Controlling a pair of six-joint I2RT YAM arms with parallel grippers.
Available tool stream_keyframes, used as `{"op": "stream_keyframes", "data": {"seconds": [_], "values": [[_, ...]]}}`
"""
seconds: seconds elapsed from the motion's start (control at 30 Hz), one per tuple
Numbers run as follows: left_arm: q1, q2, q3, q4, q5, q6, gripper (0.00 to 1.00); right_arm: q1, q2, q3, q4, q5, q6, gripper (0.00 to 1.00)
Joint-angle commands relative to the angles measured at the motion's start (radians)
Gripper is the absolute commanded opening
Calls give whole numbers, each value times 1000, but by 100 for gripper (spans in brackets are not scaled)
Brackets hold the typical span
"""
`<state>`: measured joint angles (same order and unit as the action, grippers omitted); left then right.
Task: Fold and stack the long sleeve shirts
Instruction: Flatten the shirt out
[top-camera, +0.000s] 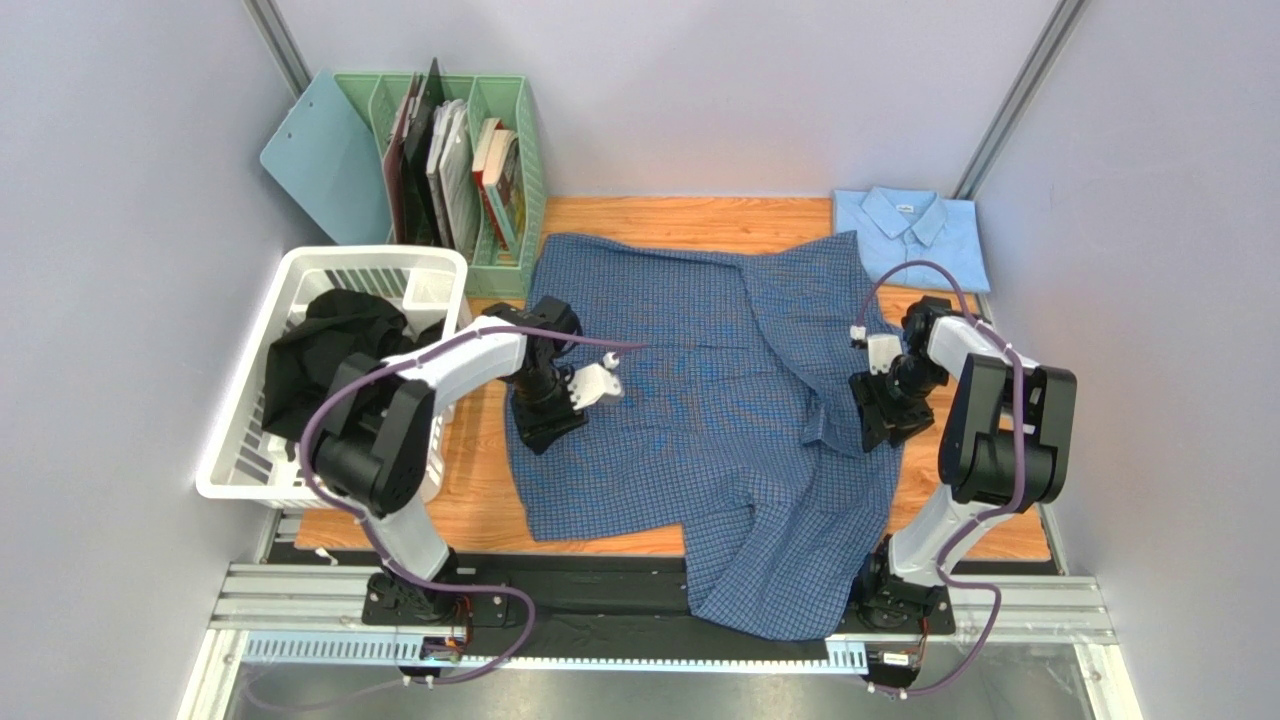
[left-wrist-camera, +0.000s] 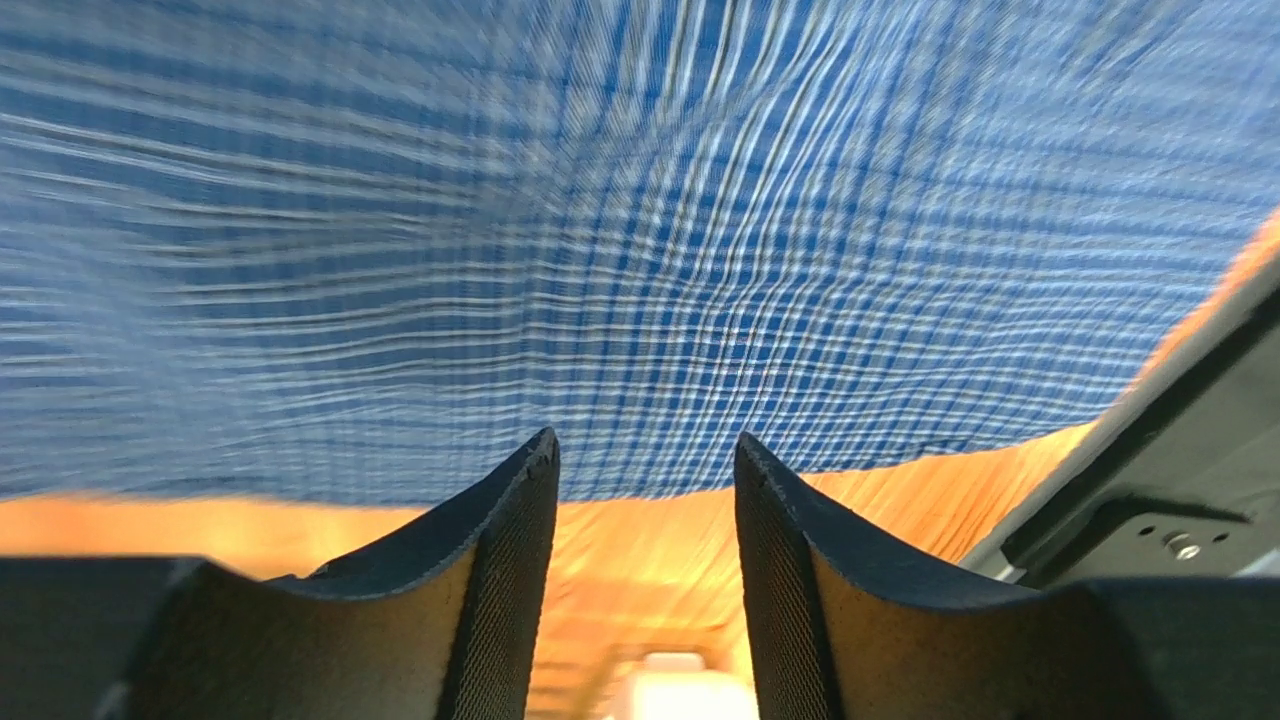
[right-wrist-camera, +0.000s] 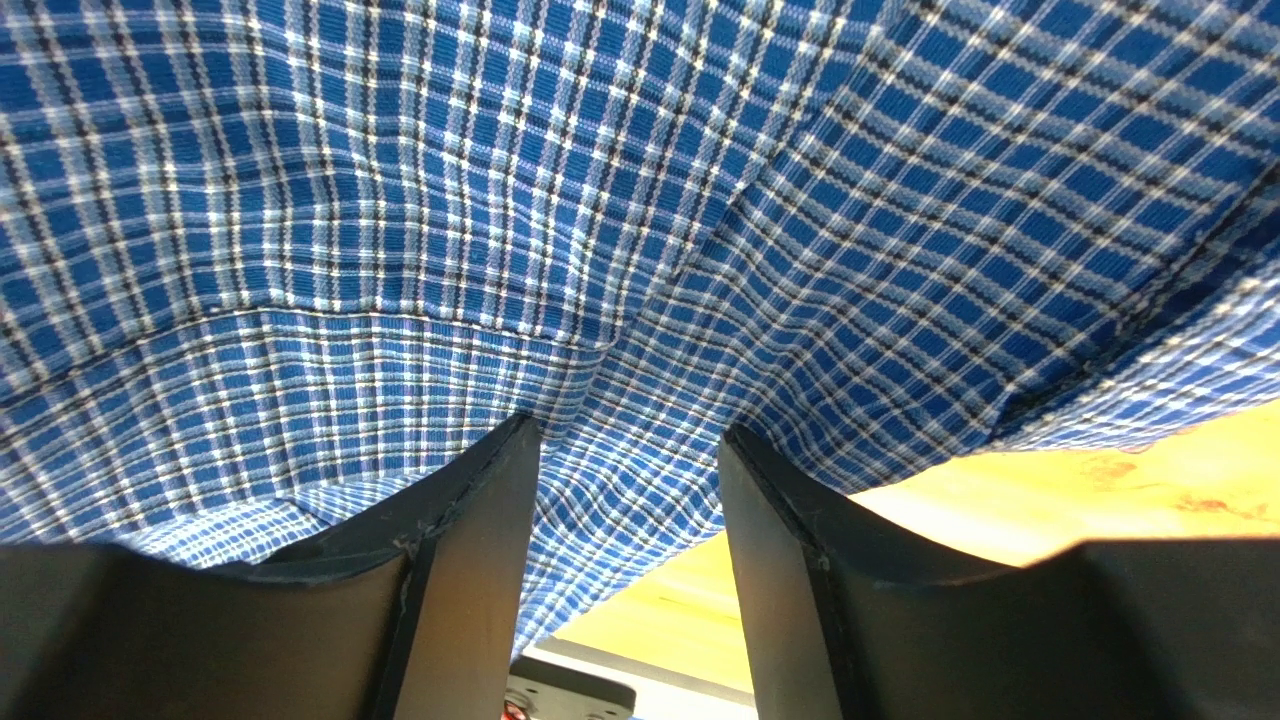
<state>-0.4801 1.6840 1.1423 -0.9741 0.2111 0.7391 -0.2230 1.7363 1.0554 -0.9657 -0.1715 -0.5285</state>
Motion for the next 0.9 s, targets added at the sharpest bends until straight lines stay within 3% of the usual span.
{"op": "stream_keyframes", "data": {"seconds": [0.0,0.33,0.53,0.67,0.87], "values": [[23,49,-79,34,-79,25,52,4,-41,-54,21,73,-67,53],[23,27,-185,72,-210,88,50,-1,-138,-117,-13,72,-96,53],[46,-110,18,-21,5,49,63,4,-282,61,-169,-208,-59,54],[127,-127,174,21,187,-48,70,100,-322,66,-168,-163,-1,63],[176,-92,303,61,283,-161,70,126,-294,67,-177,-236,120,70]]}}
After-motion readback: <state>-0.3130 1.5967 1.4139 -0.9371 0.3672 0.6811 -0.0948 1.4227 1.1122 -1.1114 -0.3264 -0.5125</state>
